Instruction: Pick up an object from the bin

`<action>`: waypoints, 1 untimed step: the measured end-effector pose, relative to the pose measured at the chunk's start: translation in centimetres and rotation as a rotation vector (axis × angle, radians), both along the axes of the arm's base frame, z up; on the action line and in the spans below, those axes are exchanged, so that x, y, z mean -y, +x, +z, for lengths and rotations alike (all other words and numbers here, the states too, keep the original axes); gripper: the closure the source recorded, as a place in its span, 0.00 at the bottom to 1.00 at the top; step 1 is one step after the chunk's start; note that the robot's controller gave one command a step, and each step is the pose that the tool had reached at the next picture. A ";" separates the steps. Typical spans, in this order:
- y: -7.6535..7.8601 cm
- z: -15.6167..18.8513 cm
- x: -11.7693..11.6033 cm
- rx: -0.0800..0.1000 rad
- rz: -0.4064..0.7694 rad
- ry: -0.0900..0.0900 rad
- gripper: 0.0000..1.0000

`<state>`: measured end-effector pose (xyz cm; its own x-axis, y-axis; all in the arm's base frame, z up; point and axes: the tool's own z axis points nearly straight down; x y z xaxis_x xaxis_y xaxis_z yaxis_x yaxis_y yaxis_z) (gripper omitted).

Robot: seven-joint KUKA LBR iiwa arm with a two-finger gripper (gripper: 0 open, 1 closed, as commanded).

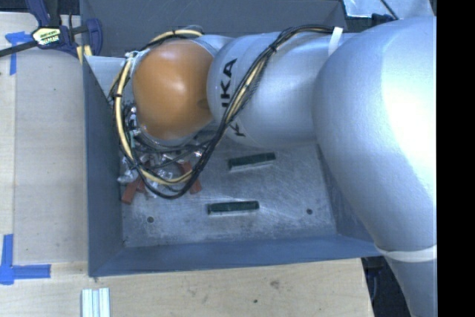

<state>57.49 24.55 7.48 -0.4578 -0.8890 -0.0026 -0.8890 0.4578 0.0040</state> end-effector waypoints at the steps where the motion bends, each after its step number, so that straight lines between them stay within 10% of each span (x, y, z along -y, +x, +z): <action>1: 0.0 0.1 0.0 0.000 -0.001 0.000 1.00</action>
Offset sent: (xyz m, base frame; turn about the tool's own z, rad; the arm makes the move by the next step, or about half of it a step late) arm -0.0001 0.0000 0.1046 0.0000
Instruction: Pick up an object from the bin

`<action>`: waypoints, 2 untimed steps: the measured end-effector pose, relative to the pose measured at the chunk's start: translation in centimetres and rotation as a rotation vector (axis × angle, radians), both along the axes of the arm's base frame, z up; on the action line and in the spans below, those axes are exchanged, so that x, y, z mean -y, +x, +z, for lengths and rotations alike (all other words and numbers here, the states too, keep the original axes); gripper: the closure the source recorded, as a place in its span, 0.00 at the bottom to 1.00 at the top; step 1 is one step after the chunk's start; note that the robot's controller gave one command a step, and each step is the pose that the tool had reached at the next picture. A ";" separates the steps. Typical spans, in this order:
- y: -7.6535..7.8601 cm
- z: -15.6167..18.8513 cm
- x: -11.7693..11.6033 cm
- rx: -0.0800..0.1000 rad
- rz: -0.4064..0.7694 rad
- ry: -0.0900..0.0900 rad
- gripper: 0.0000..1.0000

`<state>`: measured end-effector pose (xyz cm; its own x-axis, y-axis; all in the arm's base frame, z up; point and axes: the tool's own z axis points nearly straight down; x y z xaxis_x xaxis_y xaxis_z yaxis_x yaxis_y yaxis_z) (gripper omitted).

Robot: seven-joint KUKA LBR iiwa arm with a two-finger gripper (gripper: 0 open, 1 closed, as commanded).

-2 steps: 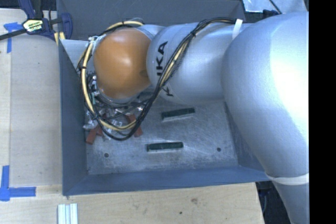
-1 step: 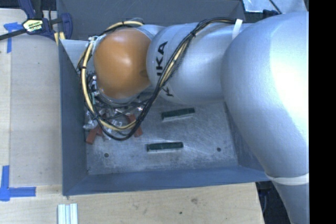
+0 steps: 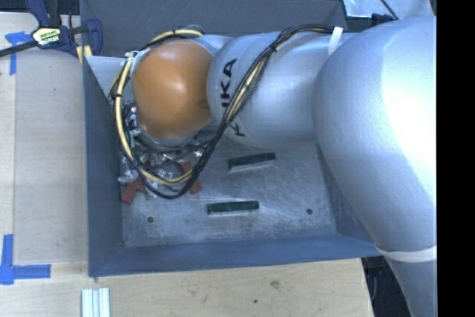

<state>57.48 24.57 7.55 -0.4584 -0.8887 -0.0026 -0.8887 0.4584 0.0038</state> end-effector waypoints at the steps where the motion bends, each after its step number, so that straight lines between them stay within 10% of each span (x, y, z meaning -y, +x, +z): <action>1: -0.1 0.5 0.1 -0.001 0.000 -0.001 1.00; 2: -0.2 2.4 0.2 -0.004 -0.002 -0.004 1.00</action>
Offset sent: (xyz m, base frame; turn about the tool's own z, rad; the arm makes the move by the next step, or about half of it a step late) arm -0.0001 0.0000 0.0348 0.0000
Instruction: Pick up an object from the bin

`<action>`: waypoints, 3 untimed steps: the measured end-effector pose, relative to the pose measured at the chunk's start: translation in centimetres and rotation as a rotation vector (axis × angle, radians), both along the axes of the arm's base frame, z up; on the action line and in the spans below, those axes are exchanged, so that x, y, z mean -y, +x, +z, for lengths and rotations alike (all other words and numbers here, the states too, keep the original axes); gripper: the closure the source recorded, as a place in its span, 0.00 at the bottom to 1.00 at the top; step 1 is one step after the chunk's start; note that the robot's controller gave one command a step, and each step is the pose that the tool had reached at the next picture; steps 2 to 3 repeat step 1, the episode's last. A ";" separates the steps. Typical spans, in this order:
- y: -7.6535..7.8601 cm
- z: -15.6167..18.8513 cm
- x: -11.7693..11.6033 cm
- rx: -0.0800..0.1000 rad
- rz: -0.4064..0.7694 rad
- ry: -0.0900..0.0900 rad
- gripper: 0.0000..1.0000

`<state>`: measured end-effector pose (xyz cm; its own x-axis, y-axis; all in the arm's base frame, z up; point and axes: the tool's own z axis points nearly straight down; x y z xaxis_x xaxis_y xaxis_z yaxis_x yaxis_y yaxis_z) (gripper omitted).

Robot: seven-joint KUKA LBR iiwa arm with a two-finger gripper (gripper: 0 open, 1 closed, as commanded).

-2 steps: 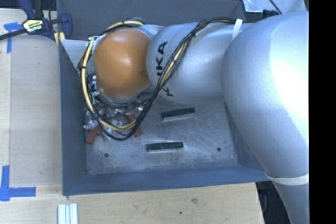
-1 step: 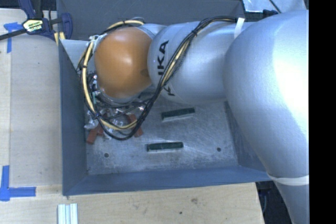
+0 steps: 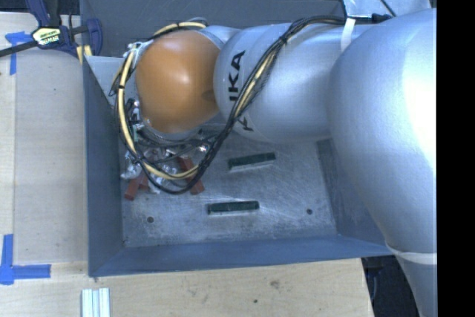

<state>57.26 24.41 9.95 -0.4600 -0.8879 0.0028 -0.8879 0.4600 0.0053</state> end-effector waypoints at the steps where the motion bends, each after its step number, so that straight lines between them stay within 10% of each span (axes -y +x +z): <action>1: 0.2 1.5 -0.1 0.005 -0.001 0.002 1.00; 3: 0.2 1.5 -0.1 0.005 -0.001 0.002 1.00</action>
Offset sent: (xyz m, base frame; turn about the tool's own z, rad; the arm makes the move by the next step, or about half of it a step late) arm -0.0001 0.0001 0.0643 0.0000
